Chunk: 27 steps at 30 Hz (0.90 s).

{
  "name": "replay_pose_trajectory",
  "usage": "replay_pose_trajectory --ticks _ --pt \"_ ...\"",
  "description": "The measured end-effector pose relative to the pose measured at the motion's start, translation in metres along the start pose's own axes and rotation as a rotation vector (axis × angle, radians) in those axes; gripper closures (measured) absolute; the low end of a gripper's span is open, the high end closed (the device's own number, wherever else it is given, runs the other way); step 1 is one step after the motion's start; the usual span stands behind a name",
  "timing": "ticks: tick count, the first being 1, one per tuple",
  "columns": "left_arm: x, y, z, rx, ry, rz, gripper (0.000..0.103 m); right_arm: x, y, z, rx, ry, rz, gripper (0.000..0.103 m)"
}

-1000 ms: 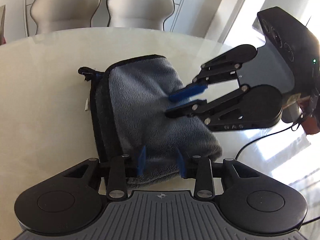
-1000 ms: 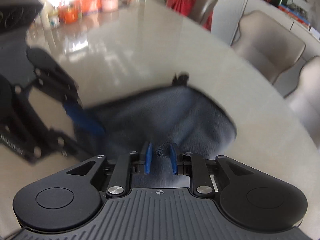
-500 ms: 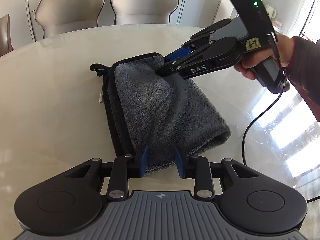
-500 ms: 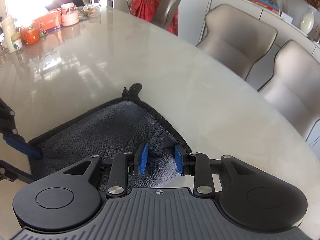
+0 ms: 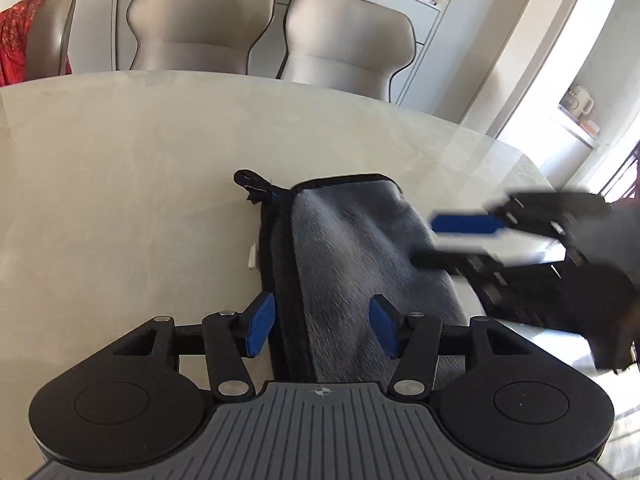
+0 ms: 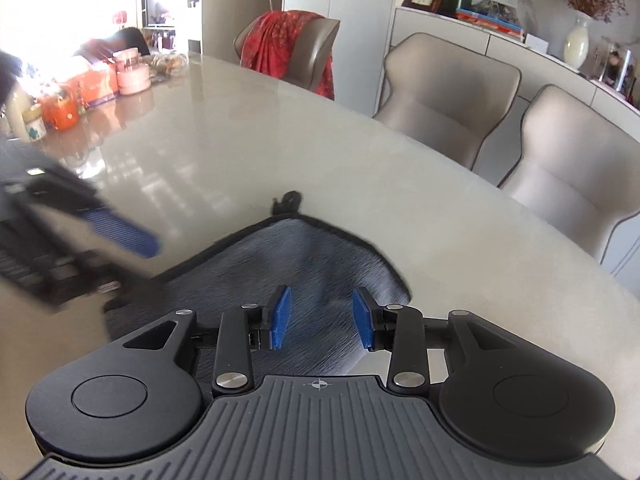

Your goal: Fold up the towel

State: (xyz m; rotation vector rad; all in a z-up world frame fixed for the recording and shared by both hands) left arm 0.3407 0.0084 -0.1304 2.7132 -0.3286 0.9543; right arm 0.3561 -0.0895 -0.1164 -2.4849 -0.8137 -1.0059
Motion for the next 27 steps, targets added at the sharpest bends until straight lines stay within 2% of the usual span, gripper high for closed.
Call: replay_pose_trajectory --ticks 6,10,14,23,27 --pt "0.008 -0.006 0.022 -0.073 -0.021 -0.052 0.049 -0.031 -0.022 -0.022 0.007 -0.017 0.041 0.066" --pt "0.006 -0.007 0.028 -0.078 -0.034 -0.062 0.051 -0.044 -0.033 -0.025 0.007 -0.034 0.051 0.063" --pt "0.006 -0.01 0.032 -0.1 -0.044 -0.1 0.06 -0.048 -0.036 -0.024 -0.004 -0.036 0.062 0.059" --pt "0.003 -0.024 0.038 -0.127 -0.065 -0.186 0.088 -0.053 -0.043 -0.023 -0.012 -0.039 0.046 0.054" --pt "0.004 -0.02 0.028 -0.108 -0.045 -0.163 0.093 -0.054 -0.044 -0.023 -0.013 -0.039 0.042 0.053"
Point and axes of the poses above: each gripper's, at about its wrist camera, not at the fingertips, and z roughly the way its jaws point, y to its right, x to its top, the point moved 9 cm from there along z, roughly the way its jaws point, and after that the axes turned 12 degrees about z, right-handed, at the moved point
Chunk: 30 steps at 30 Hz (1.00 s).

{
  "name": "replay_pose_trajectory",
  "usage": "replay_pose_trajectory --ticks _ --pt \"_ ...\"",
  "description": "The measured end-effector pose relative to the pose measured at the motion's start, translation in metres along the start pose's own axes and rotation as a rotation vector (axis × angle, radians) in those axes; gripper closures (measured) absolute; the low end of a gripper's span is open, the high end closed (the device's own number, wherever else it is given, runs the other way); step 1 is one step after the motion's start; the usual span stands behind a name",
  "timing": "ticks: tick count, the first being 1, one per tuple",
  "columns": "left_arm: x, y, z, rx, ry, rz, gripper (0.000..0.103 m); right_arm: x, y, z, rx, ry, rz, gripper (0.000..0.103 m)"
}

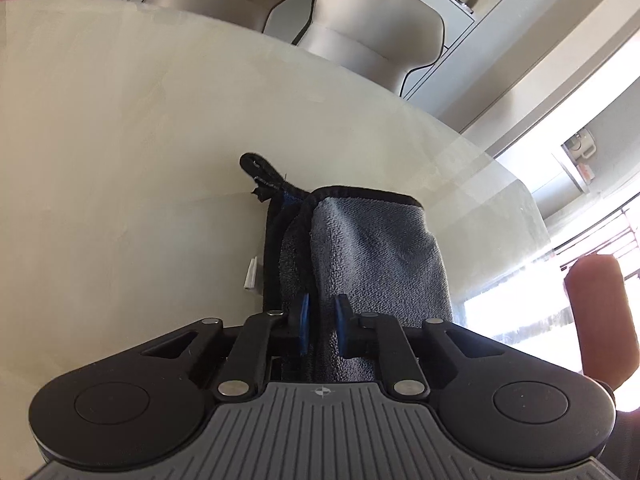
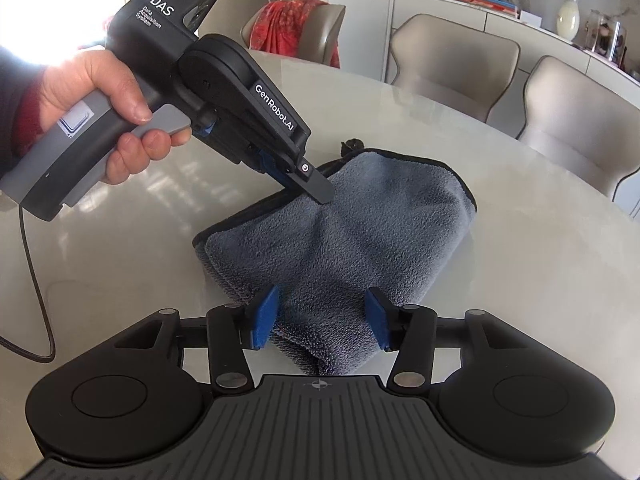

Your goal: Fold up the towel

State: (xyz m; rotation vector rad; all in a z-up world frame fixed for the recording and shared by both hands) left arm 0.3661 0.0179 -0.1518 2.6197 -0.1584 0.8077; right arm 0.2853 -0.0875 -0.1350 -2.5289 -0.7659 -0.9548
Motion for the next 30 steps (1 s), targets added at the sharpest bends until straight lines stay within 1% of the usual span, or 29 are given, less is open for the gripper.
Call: replay_pose_trajectory --ticks 5,8,11,13,14,15,16,17,19,20,21,23,27,30 --pt "0.004 0.013 -0.022 0.051 0.042 0.089 0.096 0.003 -0.001 -0.001 0.006 0.006 -0.003 0.053" --pt "0.008 0.019 -0.03 0.075 0.046 0.147 0.096 0.006 -0.003 -0.002 0.011 0.013 -0.01 0.053" --pt "0.004 0.016 -0.024 0.112 0.01 0.188 0.095 0.008 -0.005 -0.003 0.017 0.018 -0.017 0.053" --pt "-0.003 0.011 -0.015 0.118 -0.027 0.182 0.095 0.006 -0.005 -0.001 0.019 0.007 -0.024 0.053" --pt "-0.006 0.007 -0.013 0.123 -0.034 0.171 0.093 0.005 -0.005 0.0 0.016 0.0 -0.029 0.053" --pt "-0.008 0.006 -0.012 0.119 -0.036 0.165 0.088 0.003 -0.006 0.001 0.017 -0.005 -0.034 0.053" --pt "-0.009 0.007 -0.013 0.108 -0.03 0.159 0.086 0.003 -0.006 0.001 0.018 -0.007 -0.036 0.053" --pt "-0.01 0.007 -0.015 0.096 -0.024 0.153 0.081 0.002 -0.007 0.001 0.015 -0.008 -0.039 0.052" --pt "-0.013 0.007 -0.02 0.073 -0.01 0.141 0.067 0.001 -0.006 0.002 0.006 -0.01 -0.046 0.051" --pt "-0.015 0.008 -0.026 0.064 -0.001 0.135 0.054 0.001 -0.006 0.002 0.002 -0.009 -0.048 0.05" --pt "-0.017 0.009 -0.032 0.054 0.008 0.128 0.047 0.001 -0.005 0.002 0.0 -0.008 -0.049 0.05" --pt "-0.024 0.011 -0.043 0.029 0.013 0.117 0.046 0.002 -0.006 0.0 0.002 -0.003 -0.049 0.05" --pt "-0.05 0.016 -0.054 -0.024 -0.027 0.058 0.047 0.0 -0.009 -0.003 0.008 0.005 -0.046 0.051" --pt "-0.063 0.022 -0.057 -0.057 -0.038 0.028 0.047 -0.005 -0.012 -0.003 0.001 -0.003 -0.047 0.05"
Point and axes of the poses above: each gripper's, at about its wrist camera, not at the fingertips, and z roughly the way its jaws point, y to its right, x to its top, the point moved 9 cm from there along z, roughly the way its jaws point, and after that the axes turned 12 degrees about z, right-handed, at the moved point
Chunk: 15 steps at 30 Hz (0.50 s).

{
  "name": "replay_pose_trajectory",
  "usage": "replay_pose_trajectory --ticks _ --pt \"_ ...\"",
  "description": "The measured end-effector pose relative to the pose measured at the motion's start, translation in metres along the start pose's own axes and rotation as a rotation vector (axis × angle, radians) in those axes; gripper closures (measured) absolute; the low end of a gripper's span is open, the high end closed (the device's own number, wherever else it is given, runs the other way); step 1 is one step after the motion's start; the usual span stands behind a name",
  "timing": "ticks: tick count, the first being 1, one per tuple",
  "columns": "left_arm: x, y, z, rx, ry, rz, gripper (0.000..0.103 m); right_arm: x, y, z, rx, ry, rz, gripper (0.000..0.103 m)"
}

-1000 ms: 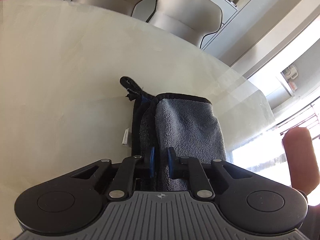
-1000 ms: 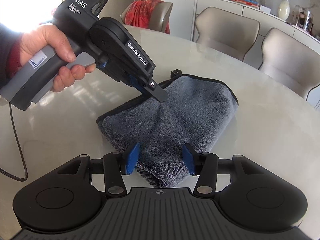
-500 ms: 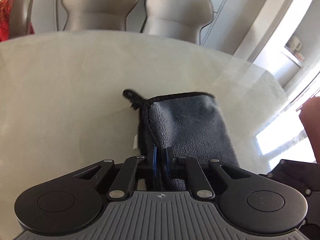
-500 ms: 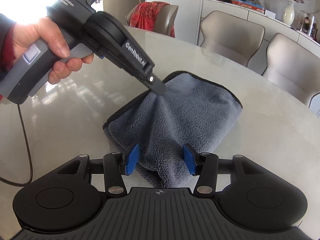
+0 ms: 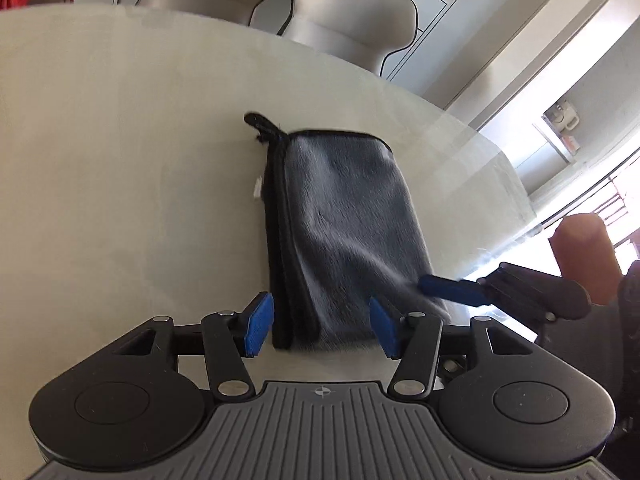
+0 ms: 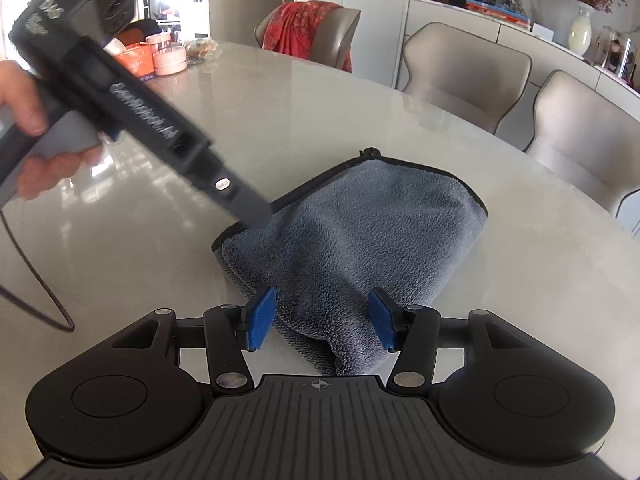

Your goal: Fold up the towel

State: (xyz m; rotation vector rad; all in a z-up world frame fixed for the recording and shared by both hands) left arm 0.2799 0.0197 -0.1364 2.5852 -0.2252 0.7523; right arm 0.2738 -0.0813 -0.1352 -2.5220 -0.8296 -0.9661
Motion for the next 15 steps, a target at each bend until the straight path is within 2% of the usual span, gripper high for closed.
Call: replay_pose_trajectory --ticks 5,7,9,10,15 --pt "-0.008 0.001 0.009 0.005 -0.023 -0.027 0.049 -0.001 -0.003 -0.001 -0.004 -0.004 -0.01 0.049" --pt "-0.003 0.002 0.011 0.0 -0.011 -0.028 0.06 -0.001 -0.003 -0.002 -0.004 -0.005 -0.009 0.049" --pt "0.0 0.002 0.013 0.01 -0.015 -0.011 0.084 -0.001 -0.003 -0.001 -0.007 -0.005 -0.006 0.048" --pt "0.001 0.001 0.013 0.023 -0.014 0.002 0.09 -0.001 -0.002 -0.001 -0.008 -0.006 -0.006 0.048" --pt "0.002 -0.003 0.01 0.045 -0.013 0.02 0.094 -0.002 -0.002 0.001 -0.012 -0.008 -0.007 0.047"
Point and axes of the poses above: each gripper's, at about its wrist camera, not at the fingertips, and z roughly the way its jaws point, y to its right, x to its top, the point moved 9 cm from there along z, roughly the way its jaws point, and after that the axes turned 12 degrees about z, right-handed, at the moved point
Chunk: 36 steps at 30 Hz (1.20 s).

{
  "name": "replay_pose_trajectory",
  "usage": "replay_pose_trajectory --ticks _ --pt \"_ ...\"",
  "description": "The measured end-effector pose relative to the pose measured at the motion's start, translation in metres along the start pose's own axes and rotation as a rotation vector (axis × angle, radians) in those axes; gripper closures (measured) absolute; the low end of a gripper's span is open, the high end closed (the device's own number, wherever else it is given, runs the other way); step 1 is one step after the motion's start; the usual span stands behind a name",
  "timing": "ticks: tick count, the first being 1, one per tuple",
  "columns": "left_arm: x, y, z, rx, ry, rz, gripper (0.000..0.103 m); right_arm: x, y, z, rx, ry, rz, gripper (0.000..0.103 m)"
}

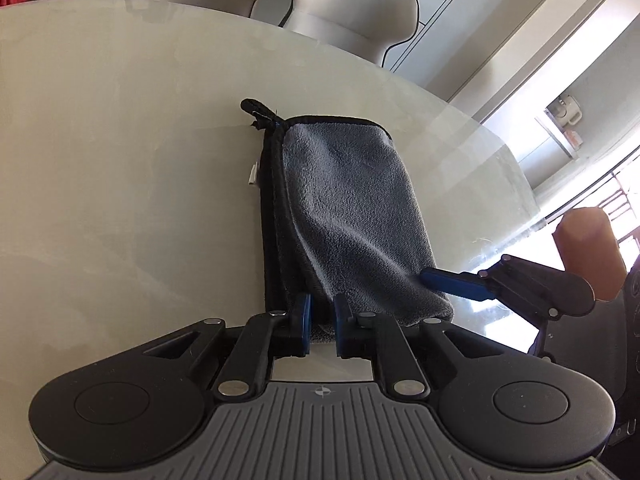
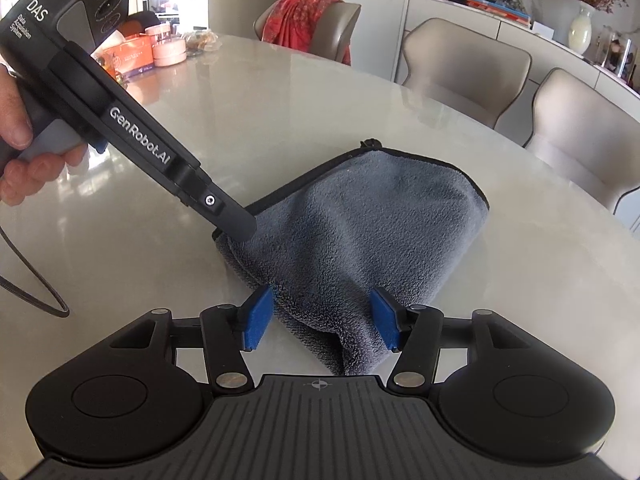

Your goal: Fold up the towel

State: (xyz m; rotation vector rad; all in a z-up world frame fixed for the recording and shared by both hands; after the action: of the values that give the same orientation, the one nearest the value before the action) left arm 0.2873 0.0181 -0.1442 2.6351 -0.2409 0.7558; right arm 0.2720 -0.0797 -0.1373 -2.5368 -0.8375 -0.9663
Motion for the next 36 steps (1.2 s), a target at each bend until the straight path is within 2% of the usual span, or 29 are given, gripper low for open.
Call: replay_pose_trajectory --ticks 8,10,13,16,19,20,22,24,26,29,33,36 --pt "0.013 -0.009 -0.02 0.027 0.023 0.053 0.095 0.014 -0.002 -0.009 0.042 0.031 0.038 0.047" --pt "0.011 -0.01 -0.015 0.031 -0.005 0.07 0.095 0.015 -0.004 -0.008 0.054 0.023 0.042 0.047" --pt "-0.001 -0.011 0.001 0.035 -0.065 0.079 0.095 0.003 -0.005 0.004 0.048 -0.041 0.026 0.046" --pt "-0.007 -0.012 0.01 0.048 -0.072 0.098 0.092 -0.005 -0.008 0.008 0.04 -0.058 -0.019 0.04" --pt "-0.001 -0.012 0.008 0.064 -0.078 0.116 0.085 -0.005 -0.01 0.006 0.044 -0.079 -0.034 0.039" --pt "0.004 -0.012 0.005 0.085 -0.074 0.135 0.077 -0.002 -0.011 0.003 0.059 -0.083 -0.028 0.039" --pt "0.015 -0.011 -0.004 0.132 -0.046 0.175 0.072 0.012 -0.008 -0.008 0.105 -0.039 0.0 0.039" --pt "0.029 -0.008 -0.013 0.166 -0.009 0.208 0.067 0.026 0.003 -0.014 0.103 0.013 0.042 0.039" --pt "0.048 0.003 -0.019 0.139 0.068 0.205 0.064 0.035 0.012 -0.013 0.09 0.037 0.064 0.039" --pt "0.068 0.019 -0.005 0.07 0.12 0.205 0.063 0.047 0.03 0.002 0.05 0.052 0.041 0.041" --pt "0.068 0.024 0.034 -0.016 0.056 0.157 0.063 0.053 0.047 0.026 0.052 0.022 -0.025 0.041" --pt "0.059 0.014 0.059 -0.009 -0.006 0.122 0.064 0.047 0.051 0.041 0.063 -0.032 -0.055 0.041"
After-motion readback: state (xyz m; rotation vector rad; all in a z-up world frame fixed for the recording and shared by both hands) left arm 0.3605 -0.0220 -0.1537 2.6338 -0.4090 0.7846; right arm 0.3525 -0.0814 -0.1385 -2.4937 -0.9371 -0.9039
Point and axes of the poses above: each gripper's, at about its wrist camera, not at the fingertips, and z roughly the way its jaws point, y to its right, x to its top, the point moved 9 cm from there along z, roughly the way its jaws point, and after that the axes turned 12 degrees about z, right-handed, at the moved point
